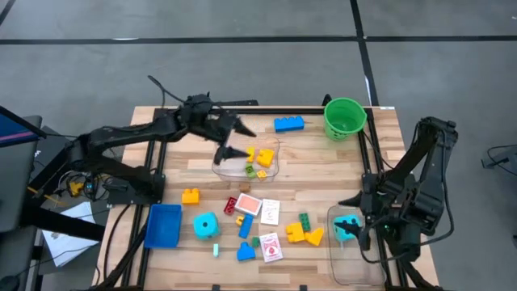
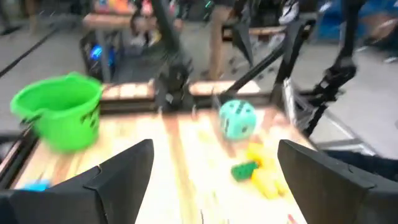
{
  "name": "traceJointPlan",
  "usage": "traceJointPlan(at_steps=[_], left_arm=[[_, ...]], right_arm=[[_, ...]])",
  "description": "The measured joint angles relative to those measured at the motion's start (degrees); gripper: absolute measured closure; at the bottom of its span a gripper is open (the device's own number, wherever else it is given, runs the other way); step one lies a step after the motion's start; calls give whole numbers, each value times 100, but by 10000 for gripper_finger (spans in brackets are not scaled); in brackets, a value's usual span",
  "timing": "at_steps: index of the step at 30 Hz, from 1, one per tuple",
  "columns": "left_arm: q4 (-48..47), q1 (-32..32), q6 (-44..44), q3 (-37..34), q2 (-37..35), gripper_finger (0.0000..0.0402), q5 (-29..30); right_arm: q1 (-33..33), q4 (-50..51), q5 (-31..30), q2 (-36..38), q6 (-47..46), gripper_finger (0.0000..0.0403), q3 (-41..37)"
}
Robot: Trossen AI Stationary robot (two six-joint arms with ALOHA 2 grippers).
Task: Pick & Place Toys
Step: Put the blue die into the bottom transparent bin
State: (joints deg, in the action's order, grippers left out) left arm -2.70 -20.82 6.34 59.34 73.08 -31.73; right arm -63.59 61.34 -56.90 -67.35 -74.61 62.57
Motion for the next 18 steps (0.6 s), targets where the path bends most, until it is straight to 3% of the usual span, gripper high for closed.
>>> traceJointPlan(at_steps=[7,11,18], left_arm=[[-2205,969,-295,2,-1203,35,1914],[-2751,1985,-879,2,-1616,6,3026],[-3889,3901,-2836,-6,-1675,7,4569]], right_arm=[[212,597,-17,208,97,8,-4],[385,581,-109,339,514,11,-4],[533,408,-387,457,929,8,-4]])
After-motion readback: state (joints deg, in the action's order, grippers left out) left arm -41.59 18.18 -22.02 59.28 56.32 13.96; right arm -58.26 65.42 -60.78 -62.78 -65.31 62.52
